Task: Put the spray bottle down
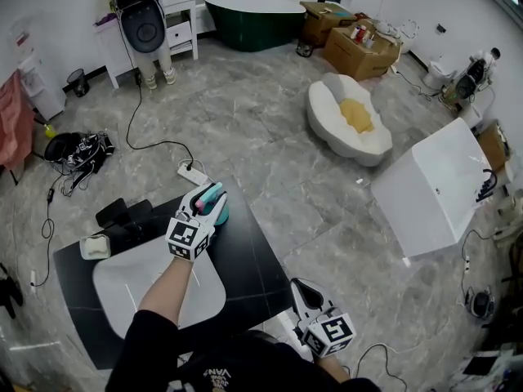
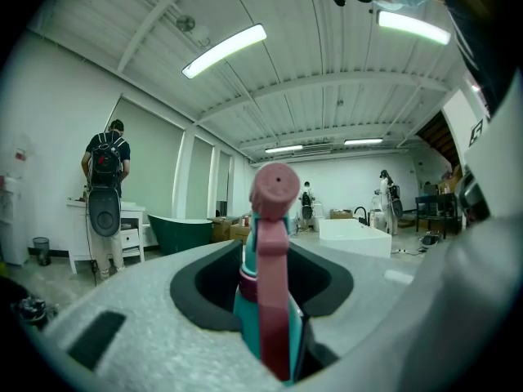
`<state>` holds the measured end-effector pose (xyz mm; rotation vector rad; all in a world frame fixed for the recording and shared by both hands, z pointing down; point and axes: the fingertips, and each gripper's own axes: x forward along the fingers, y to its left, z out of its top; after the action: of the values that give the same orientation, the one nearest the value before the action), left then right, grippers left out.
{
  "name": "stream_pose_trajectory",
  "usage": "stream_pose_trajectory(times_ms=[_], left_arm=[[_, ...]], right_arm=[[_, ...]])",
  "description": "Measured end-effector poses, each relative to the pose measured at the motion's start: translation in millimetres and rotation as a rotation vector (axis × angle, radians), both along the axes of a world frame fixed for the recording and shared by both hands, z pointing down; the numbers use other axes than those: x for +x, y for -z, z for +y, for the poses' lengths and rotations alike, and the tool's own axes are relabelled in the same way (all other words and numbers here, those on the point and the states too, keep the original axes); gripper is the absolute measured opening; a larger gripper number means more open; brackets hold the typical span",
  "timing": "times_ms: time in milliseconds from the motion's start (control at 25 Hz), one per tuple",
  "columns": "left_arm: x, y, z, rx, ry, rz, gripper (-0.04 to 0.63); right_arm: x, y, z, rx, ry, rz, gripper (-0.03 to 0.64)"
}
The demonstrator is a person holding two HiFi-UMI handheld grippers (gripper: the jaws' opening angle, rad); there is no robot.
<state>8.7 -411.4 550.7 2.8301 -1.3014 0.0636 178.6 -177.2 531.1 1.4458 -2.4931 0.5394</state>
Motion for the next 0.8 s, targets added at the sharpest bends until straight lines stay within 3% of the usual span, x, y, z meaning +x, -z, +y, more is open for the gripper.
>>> stream_pose_trajectory(times_ms=[200, 520, 800], left_arm=[[2.7, -4.3, 2.3, -0.004, -0.016, -0.029, 0.144], [1.6, -12.4, 5.5, -0.043, -0.024, -0.034, 0.296], [-2.5, -9.2, 14.3, -0.05, -0.043, -0.063, 0.319]], right_arm=[[3.9, 0.5, 1.3, -0.004, -0.009, 0.01, 0.003], [2.5, 3.4, 4.4, 0.004, -0.012, 0.006, 0.004], [0.5, 9.2, 7.4, 0.022, -0.012, 0.002, 0.005]])
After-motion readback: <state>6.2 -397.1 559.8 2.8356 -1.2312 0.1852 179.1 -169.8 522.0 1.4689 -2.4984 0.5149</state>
